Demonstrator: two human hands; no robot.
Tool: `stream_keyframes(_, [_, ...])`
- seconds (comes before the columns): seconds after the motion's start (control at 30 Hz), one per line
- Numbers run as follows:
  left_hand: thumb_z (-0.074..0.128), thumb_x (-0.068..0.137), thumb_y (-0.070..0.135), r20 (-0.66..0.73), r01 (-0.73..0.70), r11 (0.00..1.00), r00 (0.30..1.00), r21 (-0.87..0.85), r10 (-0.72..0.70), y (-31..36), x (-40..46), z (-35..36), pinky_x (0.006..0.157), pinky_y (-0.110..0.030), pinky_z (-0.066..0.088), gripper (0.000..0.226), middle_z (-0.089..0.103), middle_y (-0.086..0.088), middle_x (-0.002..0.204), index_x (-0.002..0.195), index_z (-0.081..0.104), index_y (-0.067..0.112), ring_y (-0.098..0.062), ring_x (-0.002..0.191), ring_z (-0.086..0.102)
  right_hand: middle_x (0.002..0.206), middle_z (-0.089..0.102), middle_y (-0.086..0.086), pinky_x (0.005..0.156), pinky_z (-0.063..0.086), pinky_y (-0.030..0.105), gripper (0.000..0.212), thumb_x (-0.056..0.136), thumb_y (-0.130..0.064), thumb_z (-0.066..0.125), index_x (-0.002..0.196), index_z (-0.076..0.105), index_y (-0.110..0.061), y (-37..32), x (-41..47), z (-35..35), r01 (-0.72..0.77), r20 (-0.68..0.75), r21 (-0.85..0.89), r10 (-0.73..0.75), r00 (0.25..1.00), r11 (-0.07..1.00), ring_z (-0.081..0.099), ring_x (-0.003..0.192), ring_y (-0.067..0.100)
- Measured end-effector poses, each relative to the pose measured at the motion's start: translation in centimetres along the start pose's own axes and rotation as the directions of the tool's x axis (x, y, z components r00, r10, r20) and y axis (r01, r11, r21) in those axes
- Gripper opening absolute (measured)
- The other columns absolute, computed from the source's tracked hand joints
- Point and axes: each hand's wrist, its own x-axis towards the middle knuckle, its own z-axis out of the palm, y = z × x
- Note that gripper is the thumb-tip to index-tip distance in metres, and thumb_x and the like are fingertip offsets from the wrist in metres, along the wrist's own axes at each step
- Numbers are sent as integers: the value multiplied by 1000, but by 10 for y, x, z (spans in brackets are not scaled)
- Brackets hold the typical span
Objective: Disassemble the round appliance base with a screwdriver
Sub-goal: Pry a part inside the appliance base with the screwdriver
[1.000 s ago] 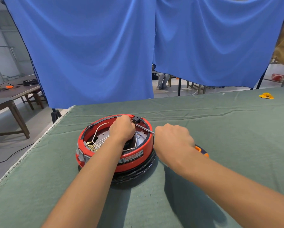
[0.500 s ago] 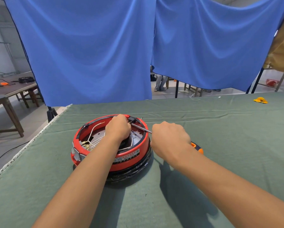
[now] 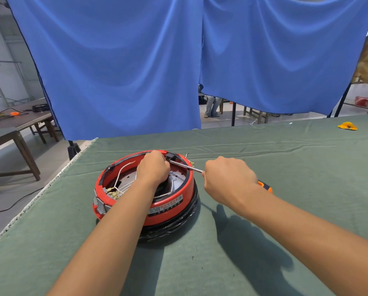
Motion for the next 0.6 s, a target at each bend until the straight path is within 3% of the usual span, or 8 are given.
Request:
stream_keyframes(0.17, [48,84,8,-9,16,1000,1000,-24,-16,0,0,1,63,-36,51,22,67,-14,77,78,68,0,-32,74,62,68,38,2,64,35,30,19,86,-6,52,76,40,-17,-20,-6,-1,-65,47,7,65,997,998,44,71,26])
stream_keyframes(0.47, [48,84,8,-5,16,999,1000,-39,-16,0,1,2,55,-30,43,22,66,-13,73,75,68,1,-31,70,61,65,35,1,64,36,30,23,87,-5,52,72,37,-16,-25,-7,-3,-95,69,36,92,993,995,44,71,26])
stream_keyframes(0.6, [48,85,8,-2,17,999,1000,-40,-18,1,1,2,63,-35,51,22,67,-13,77,79,68,2,-31,73,62,66,36,1,64,36,30,15,87,-6,51,82,43,-18,-23,-5,-5,-88,73,25,86,994,996,44,72,25])
